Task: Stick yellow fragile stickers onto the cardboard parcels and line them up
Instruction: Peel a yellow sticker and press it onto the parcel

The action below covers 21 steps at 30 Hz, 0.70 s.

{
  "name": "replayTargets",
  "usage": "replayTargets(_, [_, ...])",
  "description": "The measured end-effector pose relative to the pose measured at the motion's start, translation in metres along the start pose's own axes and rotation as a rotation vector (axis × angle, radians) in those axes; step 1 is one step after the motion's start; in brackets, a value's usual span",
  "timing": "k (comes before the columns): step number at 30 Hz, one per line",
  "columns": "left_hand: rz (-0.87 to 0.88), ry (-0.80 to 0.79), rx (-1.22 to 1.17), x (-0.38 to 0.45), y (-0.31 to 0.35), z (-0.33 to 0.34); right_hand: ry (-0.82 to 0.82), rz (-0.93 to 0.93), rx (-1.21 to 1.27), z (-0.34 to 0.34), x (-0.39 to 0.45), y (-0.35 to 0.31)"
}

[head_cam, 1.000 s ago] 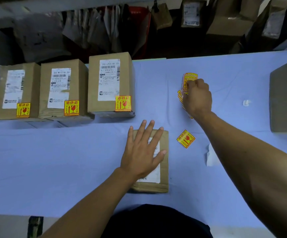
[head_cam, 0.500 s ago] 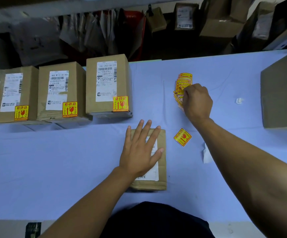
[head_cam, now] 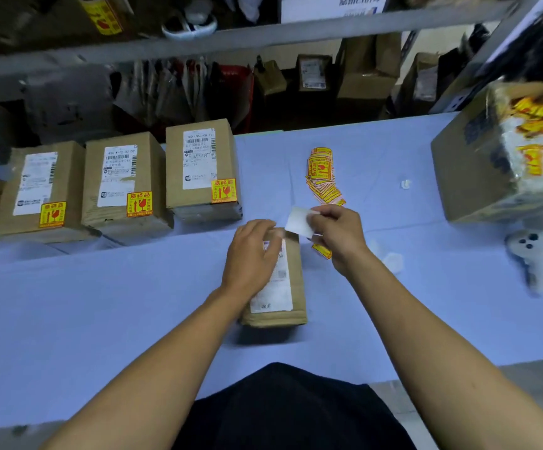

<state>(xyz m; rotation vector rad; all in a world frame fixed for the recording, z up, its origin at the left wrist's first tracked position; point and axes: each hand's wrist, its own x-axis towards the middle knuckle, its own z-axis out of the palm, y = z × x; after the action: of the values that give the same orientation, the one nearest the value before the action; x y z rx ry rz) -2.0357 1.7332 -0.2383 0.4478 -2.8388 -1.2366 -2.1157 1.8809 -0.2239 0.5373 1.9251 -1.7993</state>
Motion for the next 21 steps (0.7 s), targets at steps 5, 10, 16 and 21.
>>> replayTargets(5, [-0.365,-0.041,-0.474,-0.002,0.027,-0.014,-0.111,-0.011,0.0,-0.002,-0.035,-0.002])
replayTargets(10, [-0.516,-0.118,-0.724,-0.013,0.035,-0.023,-0.145,-0.037,-0.017,0.001,-0.058,-0.005])
replayTargets(16, [-0.635,-0.079,-0.796,-0.02,0.025,-0.038,-0.044,-0.475,-0.745,-0.004,-0.071,0.014])
replayTargets(21, [-0.703,-0.133,-0.882,-0.022,0.026,-0.047,-0.053,-0.827,-0.981,0.0,-0.077,0.026])
